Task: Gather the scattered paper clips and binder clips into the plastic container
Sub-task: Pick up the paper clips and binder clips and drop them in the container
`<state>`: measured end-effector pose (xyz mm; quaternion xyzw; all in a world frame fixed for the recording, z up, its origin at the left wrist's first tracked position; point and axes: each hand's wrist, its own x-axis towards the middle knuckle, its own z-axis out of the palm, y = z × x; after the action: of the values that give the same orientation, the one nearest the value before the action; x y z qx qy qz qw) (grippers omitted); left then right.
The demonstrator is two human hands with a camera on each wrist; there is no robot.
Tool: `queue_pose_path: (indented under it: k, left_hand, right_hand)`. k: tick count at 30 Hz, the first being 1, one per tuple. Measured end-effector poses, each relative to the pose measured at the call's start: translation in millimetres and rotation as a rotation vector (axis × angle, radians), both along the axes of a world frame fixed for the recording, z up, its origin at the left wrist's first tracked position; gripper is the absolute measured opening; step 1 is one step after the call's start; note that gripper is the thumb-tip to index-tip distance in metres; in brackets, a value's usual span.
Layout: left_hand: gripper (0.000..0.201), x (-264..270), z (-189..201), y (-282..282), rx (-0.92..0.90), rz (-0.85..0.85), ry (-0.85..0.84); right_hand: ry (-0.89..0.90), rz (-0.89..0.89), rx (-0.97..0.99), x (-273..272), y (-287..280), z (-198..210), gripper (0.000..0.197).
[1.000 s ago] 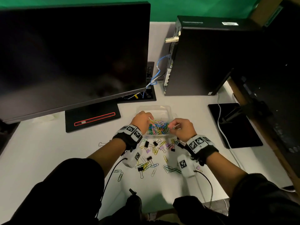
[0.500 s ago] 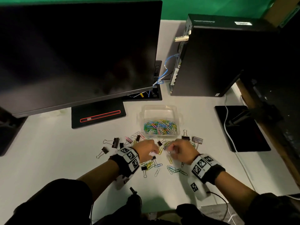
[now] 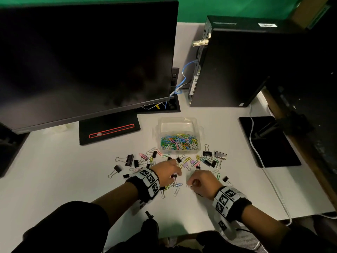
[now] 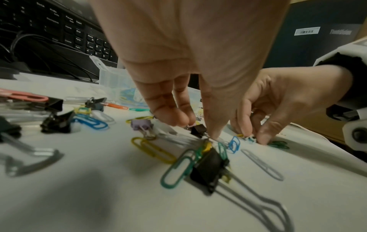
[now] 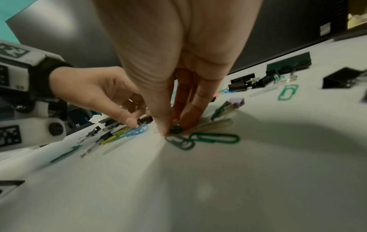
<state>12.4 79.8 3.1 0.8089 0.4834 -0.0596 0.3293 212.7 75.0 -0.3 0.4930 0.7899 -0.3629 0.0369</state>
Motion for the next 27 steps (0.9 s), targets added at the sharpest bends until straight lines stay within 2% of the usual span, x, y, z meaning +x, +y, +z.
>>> queue_pose_path:
  k: [7,10,14,19,23,27]
  left_hand:
    - [0.018,1.5,1.6,1.4,0.026,0.031,0.001]
    - [0.010,-3.6,4.2,2.7,0.052,0.108,-0.054]
    - [0.014,-22.8,5.8,3.1,0.110,0.246,-0.095]
    - [0.020,-48.3,4.5,-1.5,0.173,0.344,-0.026]
    - [0.021,-53.4,0.4,-10.8,0.240,0.355,0.035]
    - [0.028,-40.3,4.3,-27.7,0.125,0.198,0.005]
  right_hand:
    - [-0.073,0.004,-0.012,-2.3,1.0,4.9,0.024]
    - [-0.115,0.035,-0.016,-5.7,0.8,4.6,0.021]
    - [-0.186,0.135,0.031,-10.9,0.7,8.7,0.018]
    - [-0.224,0.218,0.051,-11.1,2.7,12.0,0.018]
    - [-0.266,0.228,-0.006,-12.8,6.3,13.9,0.014]
    - [-0.265,0.230,-0.012,-12.6,8.7,12.5,0.016]
